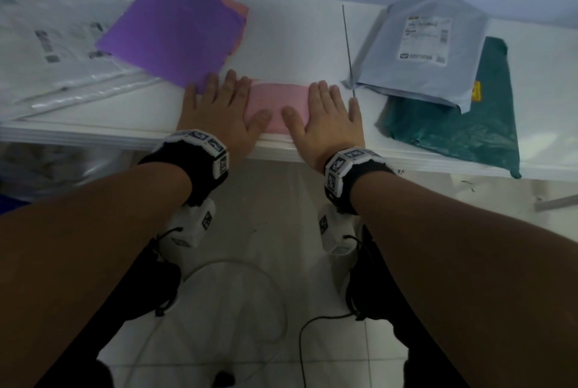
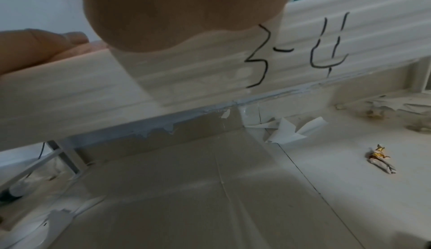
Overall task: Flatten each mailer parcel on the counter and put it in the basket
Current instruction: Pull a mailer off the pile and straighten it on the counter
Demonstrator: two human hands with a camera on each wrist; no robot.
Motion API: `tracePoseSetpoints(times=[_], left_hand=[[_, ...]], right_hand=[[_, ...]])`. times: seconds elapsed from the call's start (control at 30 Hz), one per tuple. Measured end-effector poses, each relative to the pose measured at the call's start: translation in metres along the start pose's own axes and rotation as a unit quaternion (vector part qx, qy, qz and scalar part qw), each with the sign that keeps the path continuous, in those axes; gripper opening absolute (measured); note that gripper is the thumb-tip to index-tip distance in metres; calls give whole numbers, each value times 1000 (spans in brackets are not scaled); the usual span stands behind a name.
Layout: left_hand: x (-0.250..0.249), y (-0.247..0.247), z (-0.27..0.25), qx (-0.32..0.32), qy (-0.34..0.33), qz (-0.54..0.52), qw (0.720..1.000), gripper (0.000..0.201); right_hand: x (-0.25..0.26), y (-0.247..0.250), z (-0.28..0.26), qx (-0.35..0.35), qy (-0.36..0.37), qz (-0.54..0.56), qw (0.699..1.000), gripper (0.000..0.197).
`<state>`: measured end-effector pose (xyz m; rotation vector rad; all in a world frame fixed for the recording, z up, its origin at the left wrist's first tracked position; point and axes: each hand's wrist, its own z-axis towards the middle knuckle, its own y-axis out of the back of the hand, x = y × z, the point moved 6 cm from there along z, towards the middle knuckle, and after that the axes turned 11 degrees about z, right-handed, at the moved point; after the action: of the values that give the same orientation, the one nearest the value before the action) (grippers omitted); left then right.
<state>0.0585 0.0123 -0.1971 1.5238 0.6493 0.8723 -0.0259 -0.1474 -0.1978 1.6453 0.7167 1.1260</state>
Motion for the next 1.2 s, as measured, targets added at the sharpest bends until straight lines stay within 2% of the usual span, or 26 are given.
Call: tracePoseSetpoints(times=[0.33, 0.77, 0.83, 0.9, 0.97, 1.13, 1.2], left_hand=[[0, 7, -3, -29, -1, -1, 1000, 81], [0, 3, 0, -15, 3, -11, 1000, 82], [1, 4, -2, -28, 2, -11, 1000, 81], [1, 8, -5, -52, -2, -7, 999, 79], [1, 7, -5, -43, -7, -6, 999, 80], [0, 2, -2, -24, -5, -15, 1000, 79], [0, 1, -1, -17, -6, -7, 1000, 78]], right_hand=[[1, 1, -2, -41, 7, -2, 999, 82], [1, 1, -2, -56, 9, 0, 998, 82], [1, 2, -2, -53, 12, 2, 999, 81], [1, 1, -1, -35, 20, 10, 999, 79], [2, 1, -1, -25, 26, 17, 999, 78], [6, 6, -8, -82, 52, 15, 995, 65], [7, 5, -9, -77, 63, 12, 995, 60]])
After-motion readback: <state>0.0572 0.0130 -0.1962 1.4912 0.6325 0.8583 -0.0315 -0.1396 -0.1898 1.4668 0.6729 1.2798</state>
